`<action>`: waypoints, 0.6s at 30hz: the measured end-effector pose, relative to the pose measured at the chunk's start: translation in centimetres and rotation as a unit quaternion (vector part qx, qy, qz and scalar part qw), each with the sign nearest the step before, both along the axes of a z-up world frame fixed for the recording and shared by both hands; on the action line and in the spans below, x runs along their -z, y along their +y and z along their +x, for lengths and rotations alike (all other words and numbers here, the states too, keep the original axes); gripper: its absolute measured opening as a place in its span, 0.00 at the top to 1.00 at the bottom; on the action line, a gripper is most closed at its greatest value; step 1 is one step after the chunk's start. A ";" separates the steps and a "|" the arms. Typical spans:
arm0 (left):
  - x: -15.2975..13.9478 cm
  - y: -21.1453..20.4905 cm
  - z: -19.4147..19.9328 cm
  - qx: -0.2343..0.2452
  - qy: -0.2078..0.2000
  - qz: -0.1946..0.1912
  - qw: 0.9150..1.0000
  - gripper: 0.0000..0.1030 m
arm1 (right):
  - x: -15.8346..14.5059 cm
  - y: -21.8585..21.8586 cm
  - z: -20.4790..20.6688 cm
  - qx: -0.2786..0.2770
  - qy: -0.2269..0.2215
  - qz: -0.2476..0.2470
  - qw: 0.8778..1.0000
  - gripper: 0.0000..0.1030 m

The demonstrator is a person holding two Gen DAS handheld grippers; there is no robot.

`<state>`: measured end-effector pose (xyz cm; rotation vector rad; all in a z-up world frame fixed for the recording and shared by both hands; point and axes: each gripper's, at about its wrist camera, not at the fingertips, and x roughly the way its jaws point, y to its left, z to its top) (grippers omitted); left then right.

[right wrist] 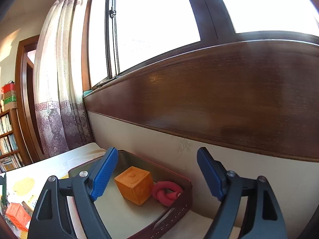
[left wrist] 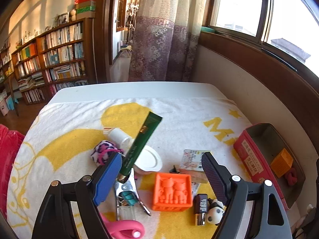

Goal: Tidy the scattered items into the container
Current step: 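Move the left gripper to the green tube while the right approaches the panda figurine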

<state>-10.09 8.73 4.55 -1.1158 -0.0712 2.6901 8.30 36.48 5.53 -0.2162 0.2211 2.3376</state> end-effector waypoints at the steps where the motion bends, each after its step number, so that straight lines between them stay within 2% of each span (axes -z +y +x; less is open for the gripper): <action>1: 0.0 -1.0 -0.1 -0.007 0.000 0.005 1.000 0.18 | 0.0 -0.3 -0.2 0.000 -0.005 0.008 1.000 0.18; 5: -0.2 -4.4 -0.2 -0.031 0.001 0.028 0.999 0.18 | -0.2 -1.8 -0.9 -0.002 -0.024 0.049 0.999 0.18; 7: -0.2 -5.6 0.0 -0.037 0.006 0.026 0.999 0.18 | -0.6 -3.0 -0.9 -0.013 -0.034 0.063 0.997 0.18; 9: 0.1 -6.5 0.2 -0.047 0.013 0.013 0.999 0.18 | -1.3 -4.7 -0.6 -0.036 -0.034 0.060 0.997 0.18; 12: 0.9 -7.4 -0.2 -0.060 0.009 0.006 0.998 0.18 | -2.0 -8.4 -0.5 -0.100 -0.033 0.059 0.993 0.18; 15: 1.4 -8.0 -0.6 -0.062 -0.003 0.018 0.998 0.18 | -1.2 -12.0 -1.8 -0.189 -0.070 0.036 0.979 0.18; 18: 1.4 -8.4 -0.3 -0.064 -0.002 0.020 0.998 0.18 | 0.7 -14.2 -4.3 -0.278 -0.127 -0.014 0.952 0.18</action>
